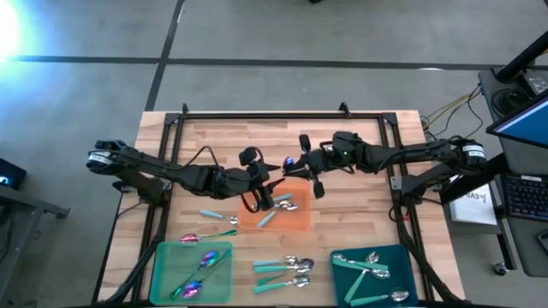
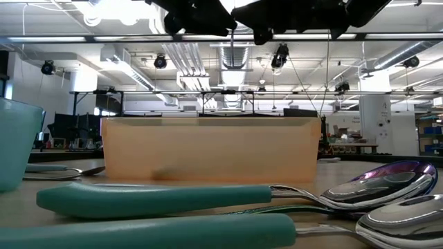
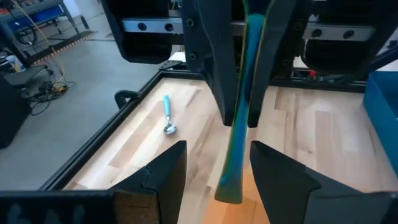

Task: Sort silverware by color (type)
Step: Put the violet spoon into the green bin

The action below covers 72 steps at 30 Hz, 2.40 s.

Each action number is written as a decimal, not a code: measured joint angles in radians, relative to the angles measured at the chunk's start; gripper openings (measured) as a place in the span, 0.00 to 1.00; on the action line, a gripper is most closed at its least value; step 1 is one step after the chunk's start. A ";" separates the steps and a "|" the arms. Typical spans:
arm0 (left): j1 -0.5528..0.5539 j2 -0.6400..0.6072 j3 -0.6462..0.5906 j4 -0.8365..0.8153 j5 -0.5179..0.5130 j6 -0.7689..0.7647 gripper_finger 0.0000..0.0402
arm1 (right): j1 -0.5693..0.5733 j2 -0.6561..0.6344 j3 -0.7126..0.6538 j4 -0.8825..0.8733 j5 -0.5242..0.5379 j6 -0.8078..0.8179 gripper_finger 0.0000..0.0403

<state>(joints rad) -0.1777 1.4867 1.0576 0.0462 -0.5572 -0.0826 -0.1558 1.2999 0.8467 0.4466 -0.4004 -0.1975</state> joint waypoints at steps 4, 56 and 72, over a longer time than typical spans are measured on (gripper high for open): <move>0.007 0.029 0.000 0.064 0.027 0.045 0.40 | -0.001 0.000 0.000 0.008 0.000 -0.024 0.03; -0.061 -0.049 0.073 -0.538 0.562 -0.567 0.04 | -0.021 -0.029 0.002 -0.292 0.087 0.284 0.31; -0.558 -0.049 0.094 -0.813 0.821 -1.234 0.04 | 0.011 -0.029 0.002 -0.470 0.078 0.390 0.28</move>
<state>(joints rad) -0.7361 1.4380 1.1515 -0.7668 0.2642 -1.3165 -0.1452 1.2713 0.8482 -0.0236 -0.3220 0.1928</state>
